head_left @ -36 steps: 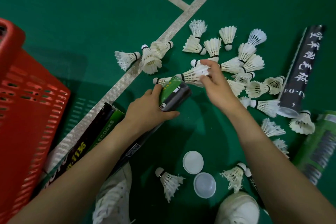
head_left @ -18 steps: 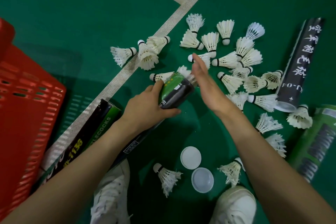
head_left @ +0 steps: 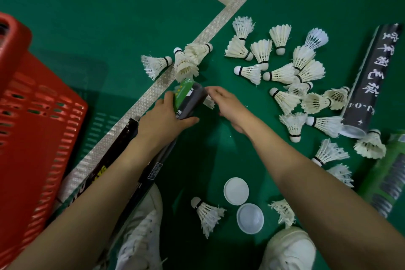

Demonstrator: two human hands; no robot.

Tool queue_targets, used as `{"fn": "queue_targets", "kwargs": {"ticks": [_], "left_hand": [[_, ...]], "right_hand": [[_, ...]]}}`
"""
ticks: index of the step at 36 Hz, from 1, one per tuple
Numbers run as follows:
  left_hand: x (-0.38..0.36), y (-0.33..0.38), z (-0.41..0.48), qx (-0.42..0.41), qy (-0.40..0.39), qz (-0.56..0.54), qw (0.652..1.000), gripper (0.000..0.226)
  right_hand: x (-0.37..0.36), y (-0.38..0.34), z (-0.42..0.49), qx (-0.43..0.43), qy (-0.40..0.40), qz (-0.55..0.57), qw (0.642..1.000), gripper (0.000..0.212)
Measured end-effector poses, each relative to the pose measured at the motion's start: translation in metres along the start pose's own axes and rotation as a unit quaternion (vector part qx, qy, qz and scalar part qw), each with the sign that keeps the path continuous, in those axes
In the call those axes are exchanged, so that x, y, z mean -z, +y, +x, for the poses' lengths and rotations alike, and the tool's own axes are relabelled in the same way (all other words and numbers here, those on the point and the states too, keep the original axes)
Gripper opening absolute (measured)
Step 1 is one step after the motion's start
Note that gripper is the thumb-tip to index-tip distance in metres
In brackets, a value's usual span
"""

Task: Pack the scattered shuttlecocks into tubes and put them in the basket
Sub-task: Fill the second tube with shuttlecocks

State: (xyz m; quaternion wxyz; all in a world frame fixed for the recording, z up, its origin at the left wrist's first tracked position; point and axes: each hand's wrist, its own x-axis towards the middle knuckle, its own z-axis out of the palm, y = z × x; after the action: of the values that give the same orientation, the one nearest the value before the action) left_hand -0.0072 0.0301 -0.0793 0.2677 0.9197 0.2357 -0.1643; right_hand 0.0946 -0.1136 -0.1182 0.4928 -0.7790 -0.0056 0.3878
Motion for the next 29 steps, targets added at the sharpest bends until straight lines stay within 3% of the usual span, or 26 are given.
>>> {"fn": "queue_targets", "kwargs": {"ticks": [5,11,14,18,23,29], "left_hand": [[-0.001,-0.005,-0.001,0.007,-0.008,0.006,1.000,0.079],[-0.006,0.004,-0.006,-0.013,-0.035,0.034,0.999,0.084],[-0.009,0.009,-0.010,-0.027,-0.056,0.041,0.997,0.088],[-0.012,0.019,-0.016,-0.047,-0.069,0.049,0.995,0.091],[-0.014,0.036,-0.022,-0.083,-0.060,0.041,0.994,0.090],[-0.017,0.058,-0.025,-0.123,-0.046,0.035,0.991,0.088]], "right_hand": [[-0.007,-0.003,0.008,0.003,0.024,-0.019,1.000,0.043],[0.017,0.001,0.002,0.050,0.257,-0.028,0.965,0.023],[0.040,0.000,-0.012,0.086,0.302,0.009,0.949,0.012],[0.062,-0.004,-0.031,0.121,0.211,0.032,0.969,0.028],[0.065,-0.002,-0.057,0.130,0.118,-0.037,0.984,0.035],[0.064,-0.006,-0.078,0.125,0.069,0.004,0.990,0.048]]}}
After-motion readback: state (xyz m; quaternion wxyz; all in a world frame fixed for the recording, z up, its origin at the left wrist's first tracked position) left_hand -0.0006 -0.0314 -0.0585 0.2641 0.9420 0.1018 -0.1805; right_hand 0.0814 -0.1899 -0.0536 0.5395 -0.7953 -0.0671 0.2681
